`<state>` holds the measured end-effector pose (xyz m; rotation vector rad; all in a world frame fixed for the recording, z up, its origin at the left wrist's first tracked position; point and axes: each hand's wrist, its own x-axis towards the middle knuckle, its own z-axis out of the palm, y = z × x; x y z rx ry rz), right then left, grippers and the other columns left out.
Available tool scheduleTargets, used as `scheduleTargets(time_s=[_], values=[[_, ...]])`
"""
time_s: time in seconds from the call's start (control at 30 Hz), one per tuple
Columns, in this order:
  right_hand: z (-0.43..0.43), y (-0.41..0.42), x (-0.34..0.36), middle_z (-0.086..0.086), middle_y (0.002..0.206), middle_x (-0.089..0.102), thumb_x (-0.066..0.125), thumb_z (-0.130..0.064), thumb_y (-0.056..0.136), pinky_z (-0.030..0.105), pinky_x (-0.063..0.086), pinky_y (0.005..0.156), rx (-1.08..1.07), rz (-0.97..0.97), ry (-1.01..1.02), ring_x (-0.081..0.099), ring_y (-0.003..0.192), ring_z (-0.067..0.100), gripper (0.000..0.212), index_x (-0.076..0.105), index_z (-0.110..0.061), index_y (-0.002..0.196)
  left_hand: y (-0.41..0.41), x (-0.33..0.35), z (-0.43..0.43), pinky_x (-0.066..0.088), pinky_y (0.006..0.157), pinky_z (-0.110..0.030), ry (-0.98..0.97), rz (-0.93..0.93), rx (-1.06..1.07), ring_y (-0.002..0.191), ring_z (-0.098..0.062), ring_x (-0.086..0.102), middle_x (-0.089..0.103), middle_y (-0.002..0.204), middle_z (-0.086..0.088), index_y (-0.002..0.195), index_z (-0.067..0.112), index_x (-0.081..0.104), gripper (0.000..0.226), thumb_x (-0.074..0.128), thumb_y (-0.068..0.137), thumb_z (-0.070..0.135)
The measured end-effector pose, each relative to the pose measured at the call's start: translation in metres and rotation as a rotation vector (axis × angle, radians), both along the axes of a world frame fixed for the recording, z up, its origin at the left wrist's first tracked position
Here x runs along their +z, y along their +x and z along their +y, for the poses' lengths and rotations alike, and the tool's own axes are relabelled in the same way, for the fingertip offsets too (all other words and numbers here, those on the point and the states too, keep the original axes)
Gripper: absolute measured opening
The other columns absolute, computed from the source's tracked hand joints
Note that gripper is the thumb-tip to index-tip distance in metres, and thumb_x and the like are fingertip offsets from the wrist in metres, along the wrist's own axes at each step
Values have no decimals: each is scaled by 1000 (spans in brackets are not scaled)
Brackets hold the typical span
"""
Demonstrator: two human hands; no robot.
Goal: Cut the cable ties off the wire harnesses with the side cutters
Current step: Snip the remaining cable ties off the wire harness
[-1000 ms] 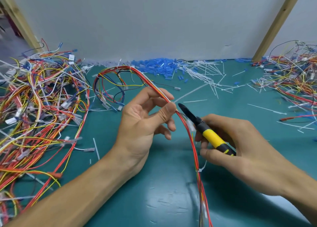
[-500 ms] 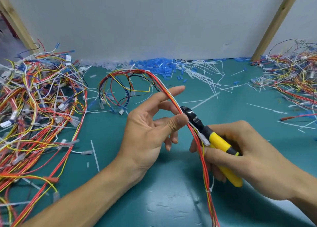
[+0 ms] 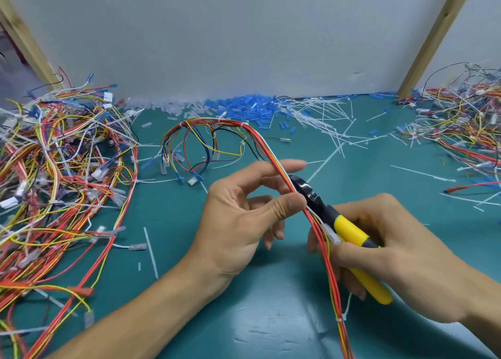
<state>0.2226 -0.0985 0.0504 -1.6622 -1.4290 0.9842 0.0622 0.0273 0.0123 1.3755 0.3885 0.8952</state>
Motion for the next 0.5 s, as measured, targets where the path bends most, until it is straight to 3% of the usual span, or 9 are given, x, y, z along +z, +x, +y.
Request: scheduleTargets(time_s=[0.13,0.23,0.37,0.5], values=[[1,-3,-3,9,62,64,64,-21,81,30,48,48,-41,-100,88,60,51,20,20,66,-2,84,-2,0,0,42,40,-24,-16,15,-25,45,-23,54,67,91,-1,106,14,76,25,78,82,16],[0,-1,-4,7,58,59,63,-15,78,32,43,45,-30,-118,65,54,47,20,13,63,-2,82,-3,0,0,44,40,-26,-31,26,-54,47,-27,56,64,94,-9,106,10,75,24,77,83,14],[0,-2,-5,9,59,60,65,-16,79,41,51,48,-55,-176,106,63,52,23,9,63,-7,77,-6,0,2,45,42,-26,-54,5,-97,51,-27,57,64,88,-11,105,7,75,21,76,86,14],[-1,-3,-5,5,59,61,67,-18,80,34,52,49,-39,-158,91,64,52,26,11,62,-12,73,-9,3,6,44,44,-27,-135,-50,-106,58,-21,55,61,82,-5,106,6,76,25,75,83,15]])
